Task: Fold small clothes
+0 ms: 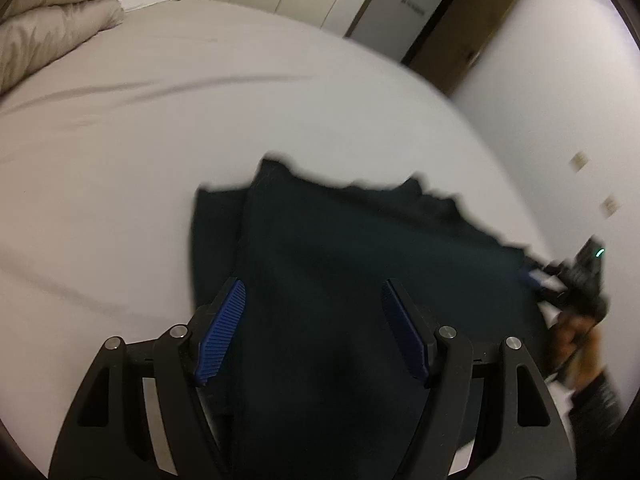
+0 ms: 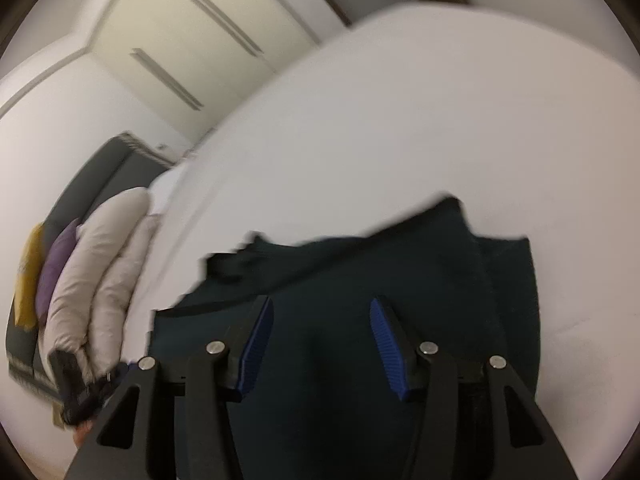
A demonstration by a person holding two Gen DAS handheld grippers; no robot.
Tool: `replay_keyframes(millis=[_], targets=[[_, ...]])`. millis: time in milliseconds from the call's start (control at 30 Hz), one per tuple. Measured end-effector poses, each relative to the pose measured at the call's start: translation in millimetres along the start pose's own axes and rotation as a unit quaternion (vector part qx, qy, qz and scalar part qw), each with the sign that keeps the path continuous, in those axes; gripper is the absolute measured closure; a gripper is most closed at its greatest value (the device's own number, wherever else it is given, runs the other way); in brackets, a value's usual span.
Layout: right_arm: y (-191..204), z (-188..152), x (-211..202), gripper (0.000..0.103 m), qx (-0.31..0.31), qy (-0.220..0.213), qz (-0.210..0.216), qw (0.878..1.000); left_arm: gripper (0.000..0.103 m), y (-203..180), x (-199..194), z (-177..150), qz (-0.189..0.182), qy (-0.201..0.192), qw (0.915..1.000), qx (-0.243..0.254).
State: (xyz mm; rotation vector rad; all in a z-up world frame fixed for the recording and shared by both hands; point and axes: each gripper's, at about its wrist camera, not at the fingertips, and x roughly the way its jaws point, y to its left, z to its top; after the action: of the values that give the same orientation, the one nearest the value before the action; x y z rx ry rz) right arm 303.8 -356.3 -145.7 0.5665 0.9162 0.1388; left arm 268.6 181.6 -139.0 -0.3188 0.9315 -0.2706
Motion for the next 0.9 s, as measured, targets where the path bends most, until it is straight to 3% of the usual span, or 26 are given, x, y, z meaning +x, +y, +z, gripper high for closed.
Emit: replay_keyframes(millis=[67, 133, 233, 300, 367, 433, 567, 667, 700, 767, 833, 867, 900], targets=[[-17, 3, -9, 0.070, 0.030, -0.012, 0.019, 0.999, 0.040, 20, 7, -9, -0.012, -0.002, 0.9996, -0.024], [-34, 5, -26, 0.064, 0.049, -0.037, -0.001, 0.998, 0.047, 30, 5, -10, -0.028, -0.011, 0.9989, -0.037], [-50, 1, -53, 0.063, 0.079, -0.062, -0.013, 0.995, 0.050, 40, 1, -7, -0.035, -0.014, 0.9978, -0.055], [-40, -13, -74, 0.054, 0.066, -0.074, -0.011, 0.995, 0.050, 41, 0, -8, -0.032, -0.014, 0.9979, -0.054], [-24, -33, -88, 0.054, 0.036, -0.070, 0.025, 0.997, 0.050, 40, -2, -10, -0.021, -0.014, 0.9985, -0.048], [-9, -58, -93, 0.046, 0.012, -0.049, 0.064, 0.997, 0.050, 32, -5, -13, -0.009, -0.015, 0.9990, -0.042], [-12, -99, -79, 0.042, 0.001, 0.008, 0.082, 0.997, 0.050, 14, -10, -24, 0.019, -0.017, 0.9996, -0.014], [-32, -112, -84, 0.055, 0.019, -0.009, 0.096, 0.995, 0.050, 13, -7, -34, 0.053, -0.010, 0.9985, 0.001], [-41, -114, -93, 0.055, 0.040, -0.020, 0.096, 0.994, 0.048, 16, -6, -36, 0.064, -0.008, 0.9979, 0.000], [-59, -115, -109, 0.055, 0.077, -0.045, 0.089, 0.992, 0.047, 25, -7, -38, 0.045, -0.008, 0.9987, -0.021], [-65, -117, -129, 0.054, 0.090, -0.064, 0.061, 0.992, 0.047, 28, -13, -39, 0.044, -0.007, 0.9985, -0.031], [-63, -118, -137, 0.041, 0.090, -0.072, 0.039, 0.993, 0.047, 28, -16, -41, 0.046, -0.009, 0.9984, -0.033], [-58, -120, -147, 0.038, 0.085, -0.083, 0.028, 0.993, 0.047, 28, -21, -43, 0.045, -0.011, 0.9983, -0.035]])
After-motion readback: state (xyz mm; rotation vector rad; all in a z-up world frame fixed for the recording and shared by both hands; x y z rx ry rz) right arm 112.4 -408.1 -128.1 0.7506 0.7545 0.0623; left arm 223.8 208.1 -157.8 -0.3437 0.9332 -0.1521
